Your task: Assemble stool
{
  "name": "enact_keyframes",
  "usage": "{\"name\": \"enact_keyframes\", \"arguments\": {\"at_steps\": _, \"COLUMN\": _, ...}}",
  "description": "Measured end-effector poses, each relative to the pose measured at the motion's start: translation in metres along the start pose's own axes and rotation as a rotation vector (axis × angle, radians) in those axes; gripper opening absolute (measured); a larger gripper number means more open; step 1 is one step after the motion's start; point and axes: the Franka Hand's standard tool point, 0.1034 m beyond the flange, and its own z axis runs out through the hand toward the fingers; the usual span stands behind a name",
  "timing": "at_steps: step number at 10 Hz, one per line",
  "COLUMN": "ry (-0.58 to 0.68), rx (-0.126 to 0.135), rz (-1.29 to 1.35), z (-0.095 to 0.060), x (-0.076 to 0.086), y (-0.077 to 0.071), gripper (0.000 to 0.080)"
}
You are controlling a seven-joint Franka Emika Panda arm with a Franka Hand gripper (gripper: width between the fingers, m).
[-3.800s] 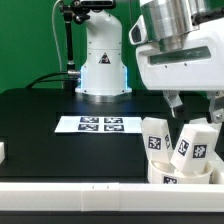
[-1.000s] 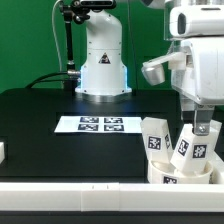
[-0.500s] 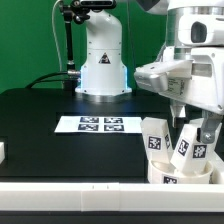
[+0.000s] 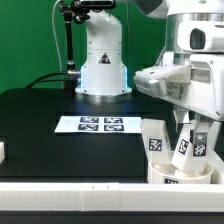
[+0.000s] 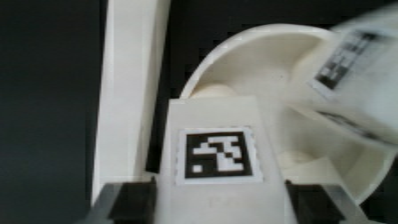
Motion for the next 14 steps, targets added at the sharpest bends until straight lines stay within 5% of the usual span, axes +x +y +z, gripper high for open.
{"name": "enact_keyframes", "arguments": {"at_steps": 4, "ry": 0.001, "rx": 0.0, "rz": 0.042, "z": 0.0, "x": -0.0005, "y": 0.0, "gripper": 0.0338}}
{"name": "enact_keyframes", "arguments": {"at_steps": 10, "ry": 0.028, "rx": 0.06, "rz": 0.785, "z": 0.0016, "x": -0.0001, "y": -0.0065, "gripper": 0.034}}
{"name": "enact_keyframes", "arguments": {"at_steps": 14, "ry": 0.028, "rx": 0.067, "rz": 1.024, "z": 0.0015, "x": 0.0015, "y": -0.0064, "gripper": 0.034}}
